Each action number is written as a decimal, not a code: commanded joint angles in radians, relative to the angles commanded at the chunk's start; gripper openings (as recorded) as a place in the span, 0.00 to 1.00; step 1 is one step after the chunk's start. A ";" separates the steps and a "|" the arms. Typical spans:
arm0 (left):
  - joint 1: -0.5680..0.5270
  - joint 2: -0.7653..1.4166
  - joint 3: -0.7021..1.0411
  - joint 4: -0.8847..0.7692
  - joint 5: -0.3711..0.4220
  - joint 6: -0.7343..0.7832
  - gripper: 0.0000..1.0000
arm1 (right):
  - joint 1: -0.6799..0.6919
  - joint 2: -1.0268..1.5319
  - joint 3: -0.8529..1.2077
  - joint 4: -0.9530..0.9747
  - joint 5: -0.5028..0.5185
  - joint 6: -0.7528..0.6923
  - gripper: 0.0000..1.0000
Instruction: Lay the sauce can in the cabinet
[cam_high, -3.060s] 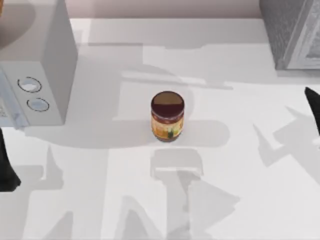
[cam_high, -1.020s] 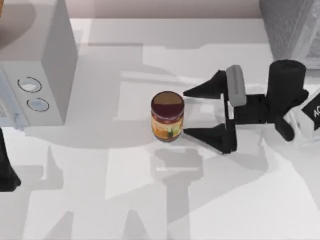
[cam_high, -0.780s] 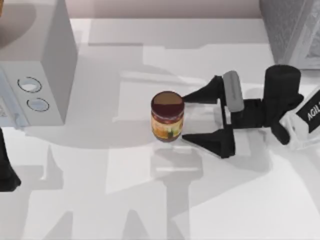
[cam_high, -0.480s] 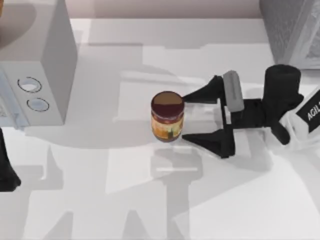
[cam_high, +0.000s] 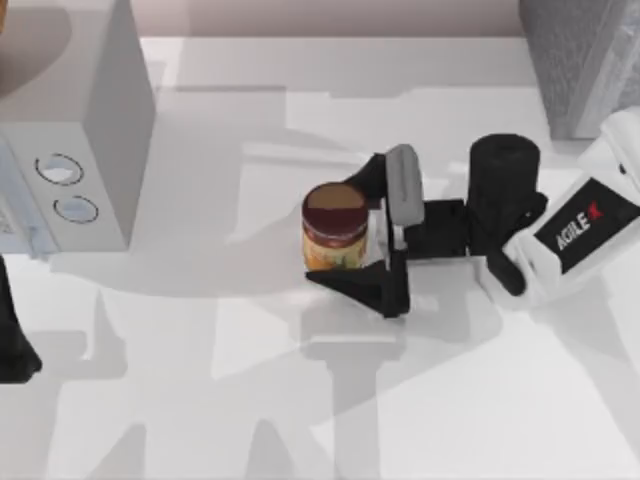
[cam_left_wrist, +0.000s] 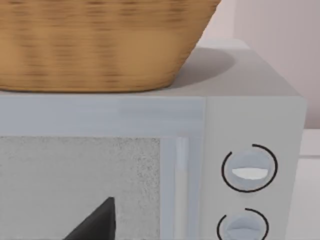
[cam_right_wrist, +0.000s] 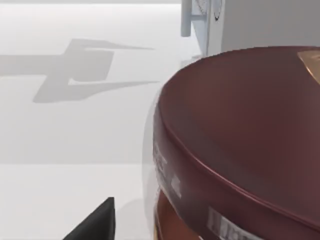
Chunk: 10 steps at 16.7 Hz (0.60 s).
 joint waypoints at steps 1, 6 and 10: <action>0.000 0.000 0.000 0.000 0.000 0.000 1.00 | 0.009 0.005 0.007 0.004 0.009 0.006 1.00; 0.000 0.000 0.000 0.000 0.000 0.000 1.00 | 0.011 0.007 0.008 0.005 0.011 0.007 0.92; 0.000 0.000 0.000 0.000 0.000 0.000 1.00 | 0.011 0.007 0.008 0.005 0.011 0.007 0.62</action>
